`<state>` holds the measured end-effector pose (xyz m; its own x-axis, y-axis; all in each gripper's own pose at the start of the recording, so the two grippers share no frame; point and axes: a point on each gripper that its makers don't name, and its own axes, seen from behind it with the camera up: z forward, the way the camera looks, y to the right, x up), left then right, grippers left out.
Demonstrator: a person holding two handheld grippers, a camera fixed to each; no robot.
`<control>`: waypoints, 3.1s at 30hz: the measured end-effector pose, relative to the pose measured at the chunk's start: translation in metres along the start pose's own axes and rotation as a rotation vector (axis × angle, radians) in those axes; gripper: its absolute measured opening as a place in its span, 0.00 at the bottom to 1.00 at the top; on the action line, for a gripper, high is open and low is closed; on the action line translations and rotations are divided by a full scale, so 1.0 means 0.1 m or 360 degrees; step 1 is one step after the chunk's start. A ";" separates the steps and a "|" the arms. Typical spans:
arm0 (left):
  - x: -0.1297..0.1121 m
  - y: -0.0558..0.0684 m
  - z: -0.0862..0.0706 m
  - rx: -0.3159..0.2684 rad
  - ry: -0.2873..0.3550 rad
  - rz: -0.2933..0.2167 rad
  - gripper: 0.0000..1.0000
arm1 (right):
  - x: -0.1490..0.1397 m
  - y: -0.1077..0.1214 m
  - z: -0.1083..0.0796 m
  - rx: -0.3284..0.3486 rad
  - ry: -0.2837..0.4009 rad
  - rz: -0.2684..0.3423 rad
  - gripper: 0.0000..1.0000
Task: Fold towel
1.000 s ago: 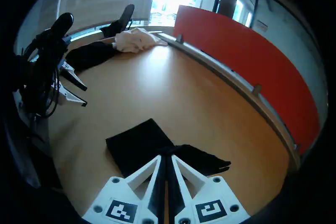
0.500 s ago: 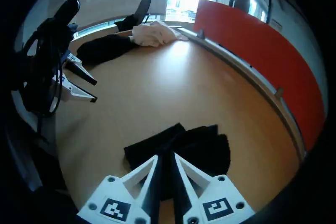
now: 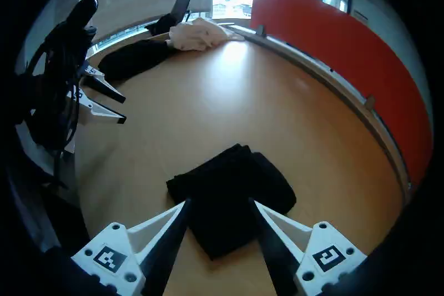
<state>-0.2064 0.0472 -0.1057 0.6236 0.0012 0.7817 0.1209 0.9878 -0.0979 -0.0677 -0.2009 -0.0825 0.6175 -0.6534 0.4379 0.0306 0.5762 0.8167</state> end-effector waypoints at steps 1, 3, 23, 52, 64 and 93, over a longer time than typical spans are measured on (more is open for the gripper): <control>0.00 0.00 0.00 -0.0001 0.0000 0.0000 0.93 | -0.02 0.00 0.00 -0.0002 -0.0004 0.0006 0.77; 0.01 0.01 0.00 -0.0003 0.0002 0.0000 0.93 | -0.07 0.00 0.00 -0.0005 -0.0014 0.0018 0.76; 0.02 0.06 0.00 -0.0011 -0.0001 0.0013 0.93 | -0.72 -0.04 0.03 -0.0032 -0.0173 0.0097 0.76; 0.00 0.07 0.00 -0.0019 -0.0005 0.0008 0.93 | -1.08 -0.08 0.11 -0.0046 -0.0274 0.0158 0.43; -0.01 0.07 0.02 -0.0019 -0.0006 0.0008 0.93 | -1.12 -0.10 0.14 -0.0043 -0.0275 0.0172 0.14; 0.03 0.09 -0.01 -0.0027 0.0013 0.0023 0.93 | -0.25 0.17 -0.15 -0.0134 -0.0036 0.0026 0.04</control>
<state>-0.2027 0.0556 -0.1055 0.6318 0.0142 0.7750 0.1249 0.9849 -0.1199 -0.0710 -0.1674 -0.0855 0.6007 -0.6539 0.4600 0.0872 0.6255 0.7753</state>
